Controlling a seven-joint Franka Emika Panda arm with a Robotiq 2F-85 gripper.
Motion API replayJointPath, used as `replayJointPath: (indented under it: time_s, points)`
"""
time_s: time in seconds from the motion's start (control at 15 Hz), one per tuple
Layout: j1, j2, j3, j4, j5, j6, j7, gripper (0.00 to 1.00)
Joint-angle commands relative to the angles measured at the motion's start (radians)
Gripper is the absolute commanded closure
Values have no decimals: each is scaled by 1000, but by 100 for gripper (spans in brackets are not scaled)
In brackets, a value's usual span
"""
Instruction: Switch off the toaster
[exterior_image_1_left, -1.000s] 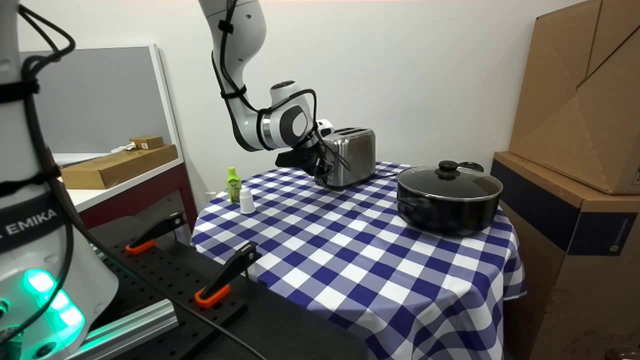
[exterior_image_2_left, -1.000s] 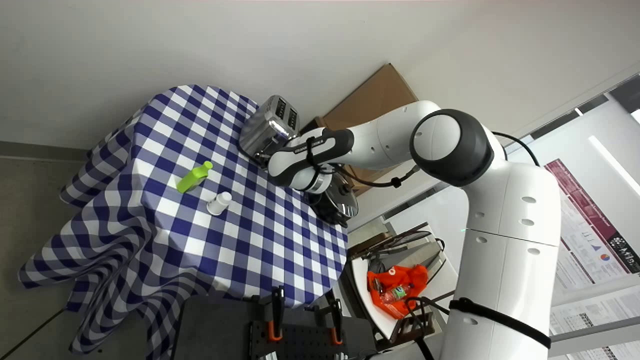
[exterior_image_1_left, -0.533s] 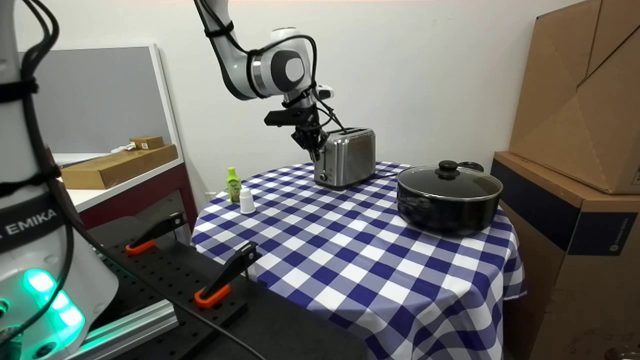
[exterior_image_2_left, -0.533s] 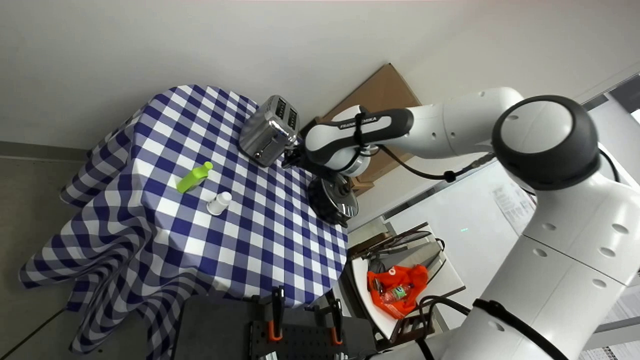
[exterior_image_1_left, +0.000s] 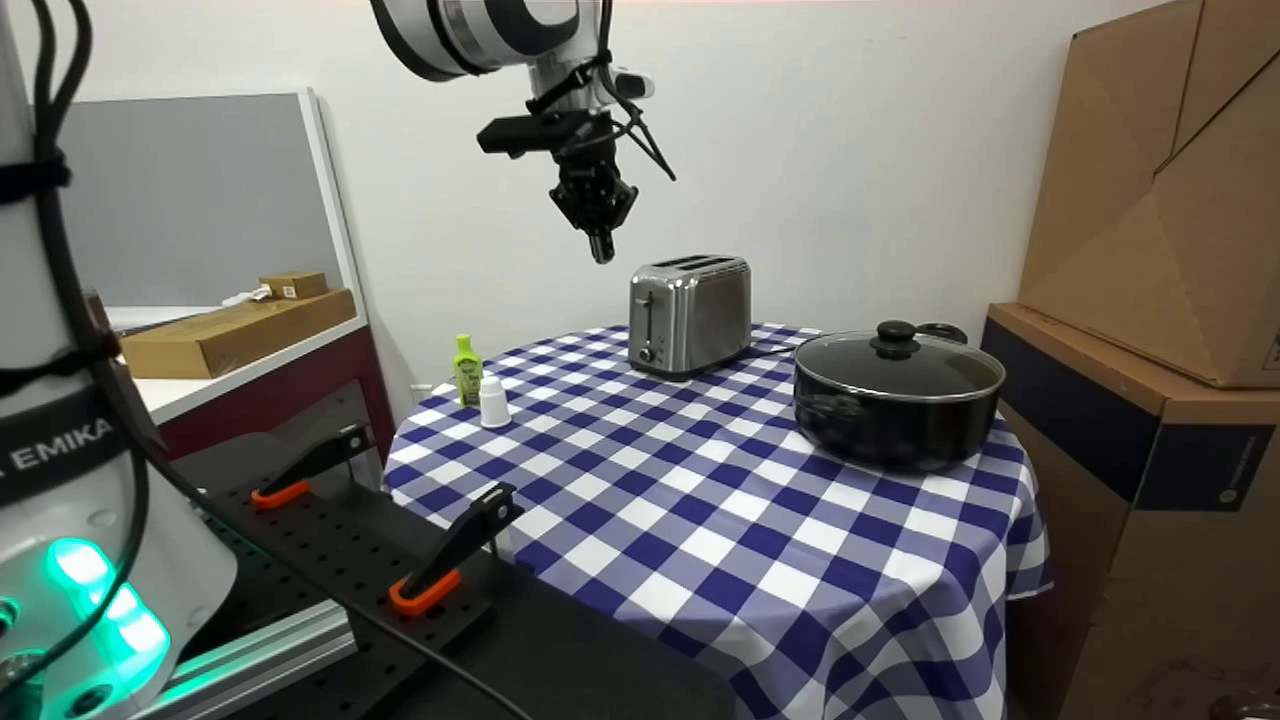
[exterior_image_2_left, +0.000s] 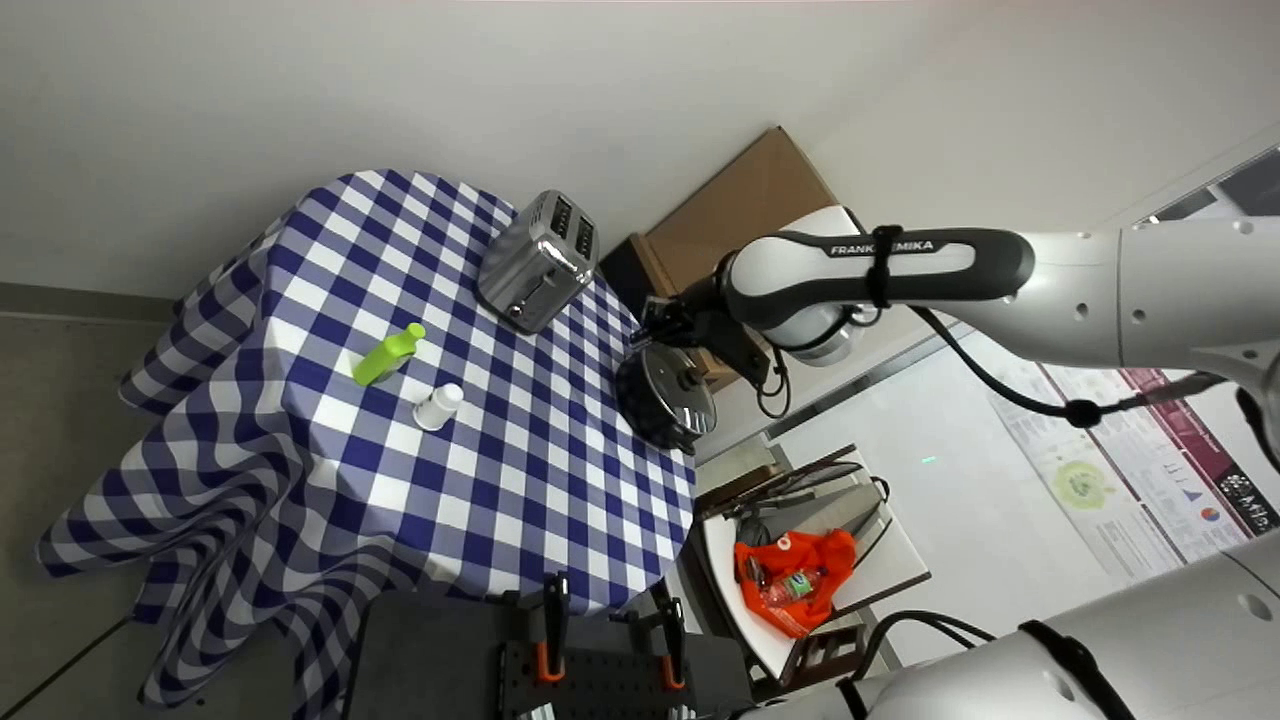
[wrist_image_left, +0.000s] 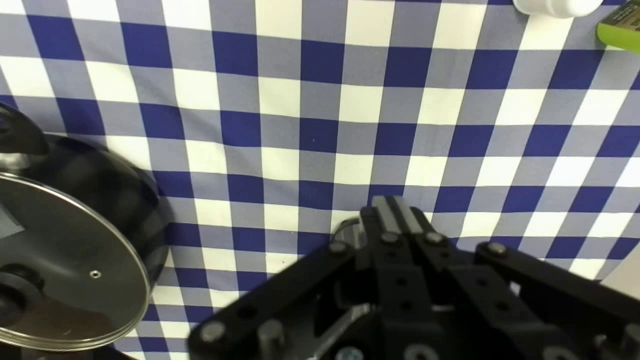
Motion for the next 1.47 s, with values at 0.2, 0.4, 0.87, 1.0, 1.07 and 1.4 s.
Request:
replayJointPath:
  time_s: [0.2,0.4,0.87,1.0,1.07,1.4]
  points:
    - [-97,-422,36,-300,38,-34,-61,100]
    - [-122,-511,25,-294,46,-98,-56,72]
    - [-163,-548,39,-298,30,-118,-41,58]
    - [-163,-548,40,-300,29,-118,-41,58]
    - [-163,-548,40,-300,29,-118,-41,58]
    - [-163,-548,40,-300,29,-118,-41,58]
